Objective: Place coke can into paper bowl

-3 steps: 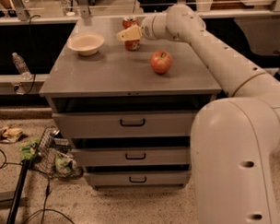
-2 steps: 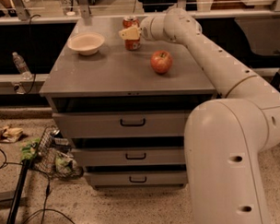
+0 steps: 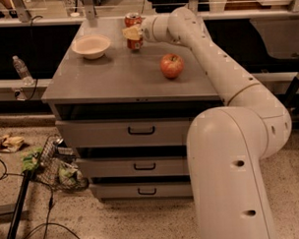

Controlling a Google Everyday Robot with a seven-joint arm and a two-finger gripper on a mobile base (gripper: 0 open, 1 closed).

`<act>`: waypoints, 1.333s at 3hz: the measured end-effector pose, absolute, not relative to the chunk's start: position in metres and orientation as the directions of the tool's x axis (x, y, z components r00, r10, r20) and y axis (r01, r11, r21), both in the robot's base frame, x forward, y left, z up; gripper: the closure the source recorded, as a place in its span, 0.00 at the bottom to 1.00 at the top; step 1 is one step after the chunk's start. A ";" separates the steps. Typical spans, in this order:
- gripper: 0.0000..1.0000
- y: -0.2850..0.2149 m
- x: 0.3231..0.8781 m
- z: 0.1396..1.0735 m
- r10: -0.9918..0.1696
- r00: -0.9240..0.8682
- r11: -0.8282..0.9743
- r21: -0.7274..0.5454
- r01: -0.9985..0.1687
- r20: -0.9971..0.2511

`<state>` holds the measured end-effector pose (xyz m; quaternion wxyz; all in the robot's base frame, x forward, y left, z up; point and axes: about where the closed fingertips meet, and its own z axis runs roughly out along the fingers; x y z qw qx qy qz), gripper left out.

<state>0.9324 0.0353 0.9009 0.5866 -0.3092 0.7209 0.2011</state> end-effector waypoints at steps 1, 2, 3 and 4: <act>0.95 0.070 0.918 0.931 -0.150 -0.104 0.697 -0.030 -0.716 -0.983; 1.00 0.102 0.900 0.954 -0.104 -0.107 0.669 0.010 -0.743 -0.989; 1.00 0.135 0.887 0.967 -0.080 -0.098 0.635 0.025 -0.772 -0.992; 1.00 0.168 0.878 0.972 -0.071 -0.081 0.592 0.023 -0.805 -0.994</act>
Offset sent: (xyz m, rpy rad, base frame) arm -0.0645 0.1049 0.0848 0.1845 0.0089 0.1301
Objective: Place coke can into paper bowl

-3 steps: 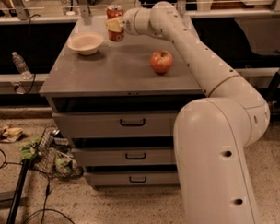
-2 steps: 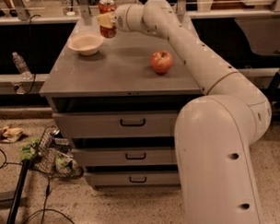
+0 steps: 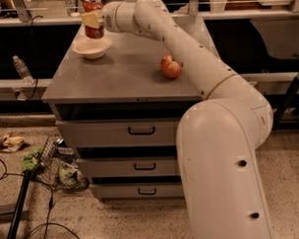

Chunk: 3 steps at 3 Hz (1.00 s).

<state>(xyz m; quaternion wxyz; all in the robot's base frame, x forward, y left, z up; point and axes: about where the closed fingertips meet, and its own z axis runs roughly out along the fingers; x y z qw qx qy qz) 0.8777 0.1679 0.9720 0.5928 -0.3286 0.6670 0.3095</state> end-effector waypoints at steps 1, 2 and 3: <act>1.00 0.196 0.876 0.969 -0.081 -0.053 0.557 -0.001 -0.831 -0.995; 1.00 0.210 0.879 0.956 -0.110 -0.030 0.538 -0.034 -0.842 -0.993; 1.00 0.212 0.884 0.935 -0.162 -0.022 0.533 -0.069 -0.843 -0.987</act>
Offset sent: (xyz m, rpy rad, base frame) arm 0.0113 0.0503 -0.0324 -0.0816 -0.0777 0.0822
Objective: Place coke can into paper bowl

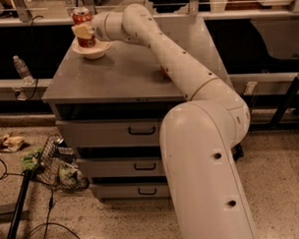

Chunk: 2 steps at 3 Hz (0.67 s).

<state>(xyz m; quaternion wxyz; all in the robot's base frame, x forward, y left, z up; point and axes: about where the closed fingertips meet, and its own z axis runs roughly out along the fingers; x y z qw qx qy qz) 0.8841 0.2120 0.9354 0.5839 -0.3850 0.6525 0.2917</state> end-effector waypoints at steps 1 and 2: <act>0.86 0.217 0.886 0.916 -0.209 0.003 0.523 -0.114 -0.844 -0.978; 0.62 0.224 0.888 0.908 -0.229 0.037 0.511 -0.153 -0.846 -0.973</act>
Offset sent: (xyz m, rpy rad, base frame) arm 0.0064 0.0143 -0.0330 -0.0919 -0.1026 0.0230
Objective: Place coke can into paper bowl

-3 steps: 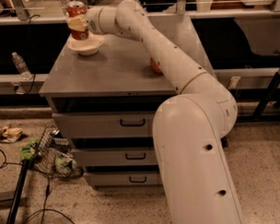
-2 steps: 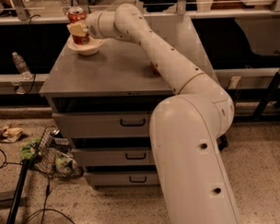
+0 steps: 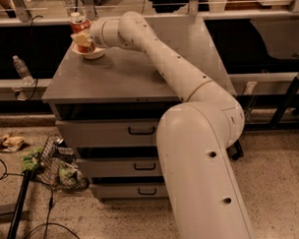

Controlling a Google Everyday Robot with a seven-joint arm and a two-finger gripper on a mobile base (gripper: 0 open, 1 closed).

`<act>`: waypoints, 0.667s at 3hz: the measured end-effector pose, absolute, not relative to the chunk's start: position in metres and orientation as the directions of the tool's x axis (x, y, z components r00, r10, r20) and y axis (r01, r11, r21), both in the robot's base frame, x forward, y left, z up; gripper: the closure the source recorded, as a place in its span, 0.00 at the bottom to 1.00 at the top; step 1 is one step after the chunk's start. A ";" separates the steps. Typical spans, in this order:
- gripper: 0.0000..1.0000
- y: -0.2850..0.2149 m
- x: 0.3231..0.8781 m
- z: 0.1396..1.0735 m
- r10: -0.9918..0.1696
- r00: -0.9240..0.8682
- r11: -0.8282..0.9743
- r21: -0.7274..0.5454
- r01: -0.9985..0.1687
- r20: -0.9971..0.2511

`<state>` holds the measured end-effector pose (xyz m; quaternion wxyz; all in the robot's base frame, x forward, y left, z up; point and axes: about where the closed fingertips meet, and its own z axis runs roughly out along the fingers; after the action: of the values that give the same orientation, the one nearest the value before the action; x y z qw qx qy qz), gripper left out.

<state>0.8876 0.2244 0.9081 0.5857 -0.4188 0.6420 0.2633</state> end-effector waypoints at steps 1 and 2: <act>0.39 0.228 0.887 0.903 -0.243 0.056 0.499 -0.174 -0.849 -0.968; 0.16 0.225 0.889 0.899 -0.263 0.047 0.492 -0.176 -0.853 -0.964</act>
Offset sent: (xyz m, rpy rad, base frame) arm 0.0089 -0.0133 -0.0088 -0.0631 0.0045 0.0103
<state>0.8892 0.2248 0.8991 0.5785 -0.4348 0.6414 0.2547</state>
